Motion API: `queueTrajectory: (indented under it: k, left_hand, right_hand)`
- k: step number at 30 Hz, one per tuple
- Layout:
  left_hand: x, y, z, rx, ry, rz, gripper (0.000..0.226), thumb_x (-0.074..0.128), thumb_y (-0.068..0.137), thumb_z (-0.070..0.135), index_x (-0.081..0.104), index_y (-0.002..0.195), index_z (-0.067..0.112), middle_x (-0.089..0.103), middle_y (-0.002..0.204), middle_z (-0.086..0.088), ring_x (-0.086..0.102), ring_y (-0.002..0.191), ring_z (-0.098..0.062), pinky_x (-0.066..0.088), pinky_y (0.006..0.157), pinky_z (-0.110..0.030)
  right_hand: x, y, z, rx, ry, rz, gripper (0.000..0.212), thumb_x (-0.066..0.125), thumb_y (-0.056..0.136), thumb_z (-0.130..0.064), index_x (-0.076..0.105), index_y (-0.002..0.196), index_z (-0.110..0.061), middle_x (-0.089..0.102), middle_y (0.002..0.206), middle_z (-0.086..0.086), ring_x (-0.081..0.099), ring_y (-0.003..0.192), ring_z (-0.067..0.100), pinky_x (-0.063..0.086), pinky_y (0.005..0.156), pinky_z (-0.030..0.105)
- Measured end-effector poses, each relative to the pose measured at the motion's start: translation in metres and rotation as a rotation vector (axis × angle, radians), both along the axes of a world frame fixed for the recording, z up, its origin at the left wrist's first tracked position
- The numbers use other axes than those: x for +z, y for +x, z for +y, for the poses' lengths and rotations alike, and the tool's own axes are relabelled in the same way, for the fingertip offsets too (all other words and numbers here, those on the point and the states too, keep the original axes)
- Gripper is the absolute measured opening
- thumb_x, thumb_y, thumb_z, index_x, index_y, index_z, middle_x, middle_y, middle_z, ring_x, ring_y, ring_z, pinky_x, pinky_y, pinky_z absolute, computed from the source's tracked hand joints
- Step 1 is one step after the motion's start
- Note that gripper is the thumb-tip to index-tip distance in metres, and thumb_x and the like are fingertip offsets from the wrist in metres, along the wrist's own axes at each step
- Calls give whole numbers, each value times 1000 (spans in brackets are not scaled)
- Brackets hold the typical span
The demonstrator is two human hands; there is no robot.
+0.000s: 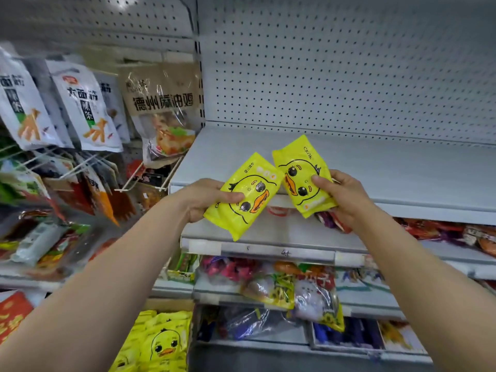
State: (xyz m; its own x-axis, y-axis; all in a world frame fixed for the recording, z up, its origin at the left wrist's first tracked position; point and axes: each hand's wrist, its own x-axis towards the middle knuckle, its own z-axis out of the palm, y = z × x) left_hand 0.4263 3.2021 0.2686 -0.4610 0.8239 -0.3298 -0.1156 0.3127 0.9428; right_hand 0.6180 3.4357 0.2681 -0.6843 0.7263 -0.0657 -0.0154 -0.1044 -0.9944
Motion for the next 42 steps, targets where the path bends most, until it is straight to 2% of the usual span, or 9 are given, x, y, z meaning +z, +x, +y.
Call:
queueTrajectory:
  k: [2,4,7,10,19,22,25,30,42]
  left_hand:
    - [12,-9,14,6,-36,33,7,64,89,9,66,93,3,74,72,-9,69,56,-17,57,49,-26]
    - [20,-27,31,3,-56,96,12,64,89,7,65,97,-3,72,65,-8,66,47,-16,51,42,-21]
    - [26,-68,61,-29,-87,207,37,75,79,12,66,114,2,76,88,-10,72,73,-22,60,71,-34]
    - [34,-109,88,-91,-139,273,38,78,77,16,67,112,7,74,99,-13,71,89,-27,57,86,-40]
    - [50,-207,136,-233,-349,668,38,85,71,26,71,105,16,75,90,2,71,78,-11,57,70,-22]
    - [56,-222,143,-257,-452,892,39,83,69,45,70,103,28,72,98,8,67,91,-11,54,85,-26]
    - [59,-228,148,-259,-466,939,43,82,70,44,68,108,27,71,104,6,66,98,-13,52,92,-30]
    - [53,-238,158,-219,-419,1005,46,85,68,42,64,105,24,67,107,5,63,97,-14,52,87,-31]
    - [50,-268,174,-56,-301,1186,45,84,70,30,56,105,25,60,101,4,55,90,-15,39,61,-27]
  right_hand:
    - [8,-12,15,-15,42,4,25,77,79,-12,69,102,-12,73,101,14,72,73,21,61,69,40]
    - [18,-27,30,-20,75,-9,30,80,76,-15,70,104,-13,75,99,10,73,79,22,59,75,39]
    - [34,-53,52,-23,123,-8,30,81,76,-15,70,104,-15,75,92,4,72,74,18,57,68,32]
    - [48,-83,72,-18,178,-23,21,80,77,-16,68,94,-18,74,87,1,71,68,13,56,63,28]
    - [55,-155,119,-4,310,-117,31,87,69,-21,71,95,-13,75,96,8,72,90,32,55,85,46]
    - [55,-168,129,45,338,-121,25,86,71,-21,71,90,-19,75,97,9,72,89,31,55,84,45]
    - [54,-176,132,93,335,-104,21,84,73,-17,71,90,-20,74,98,10,71,84,27,54,78,39]
    - [42,-187,140,120,297,-86,27,84,72,-13,70,95,-15,73,92,4,69,80,24,53,70,32]
    - [51,-199,153,70,331,-80,20,84,72,-15,71,85,-21,73,95,7,69,81,25,52,75,36]
